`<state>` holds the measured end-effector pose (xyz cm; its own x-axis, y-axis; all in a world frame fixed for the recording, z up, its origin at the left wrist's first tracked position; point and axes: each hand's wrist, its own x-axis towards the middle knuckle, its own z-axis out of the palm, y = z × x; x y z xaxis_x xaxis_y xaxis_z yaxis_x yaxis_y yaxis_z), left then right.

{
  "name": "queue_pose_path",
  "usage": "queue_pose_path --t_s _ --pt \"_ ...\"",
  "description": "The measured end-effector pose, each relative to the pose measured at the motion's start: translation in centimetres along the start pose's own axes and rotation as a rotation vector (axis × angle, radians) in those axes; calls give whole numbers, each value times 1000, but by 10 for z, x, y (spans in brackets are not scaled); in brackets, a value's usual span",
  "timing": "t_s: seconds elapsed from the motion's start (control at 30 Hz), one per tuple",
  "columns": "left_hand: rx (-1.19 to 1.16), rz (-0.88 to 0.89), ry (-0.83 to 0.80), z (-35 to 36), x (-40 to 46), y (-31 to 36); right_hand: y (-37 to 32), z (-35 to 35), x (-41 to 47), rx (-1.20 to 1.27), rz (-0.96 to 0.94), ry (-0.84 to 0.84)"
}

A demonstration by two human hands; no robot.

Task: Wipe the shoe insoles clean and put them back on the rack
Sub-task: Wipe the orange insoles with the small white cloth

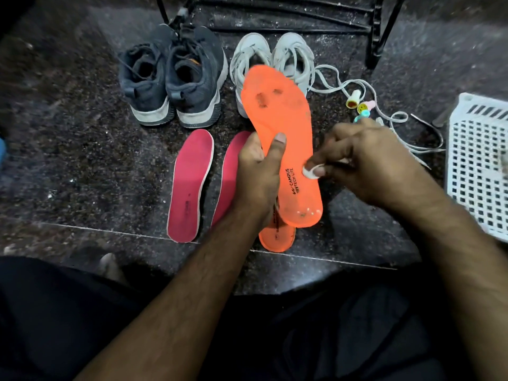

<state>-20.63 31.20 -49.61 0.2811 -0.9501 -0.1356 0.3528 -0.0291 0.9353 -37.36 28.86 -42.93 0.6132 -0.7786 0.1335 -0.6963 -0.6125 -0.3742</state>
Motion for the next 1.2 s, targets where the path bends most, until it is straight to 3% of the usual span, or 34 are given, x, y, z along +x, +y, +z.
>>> queue_pose_path --t_s 0.13,0.23,0.4,0.53,0.7,0.83,1.0,1.13,1.2 --pt "-51 -42 56 -1 3 -4 -29 15 -5 -2 -144 -87" --pt "-152 -147 13 -1 2 1 -15 10 -2 34 -10 -13" --pt "-222 -388 -236 13 -17 5 -13 11 -3 164 80 40" --pt "-293 -469 -257 14 -18 5 -14 3 -3 210 137 34" --pt "-354 -559 -232 10 -17 19 -37 11 -6 136 -31 -74" --pt "-468 -503 -248 9 -13 23 -27 1 -4 126 101 32" --pt "-504 -553 -338 4 -14 30 -53 13 -8 162 88 -21" --pt "-519 -521 -335 4 -13 35 -42 2 -9 260 175 105" --pt "-534 -502 -346 4 -14 38 -50 1 -12 219 123 36"
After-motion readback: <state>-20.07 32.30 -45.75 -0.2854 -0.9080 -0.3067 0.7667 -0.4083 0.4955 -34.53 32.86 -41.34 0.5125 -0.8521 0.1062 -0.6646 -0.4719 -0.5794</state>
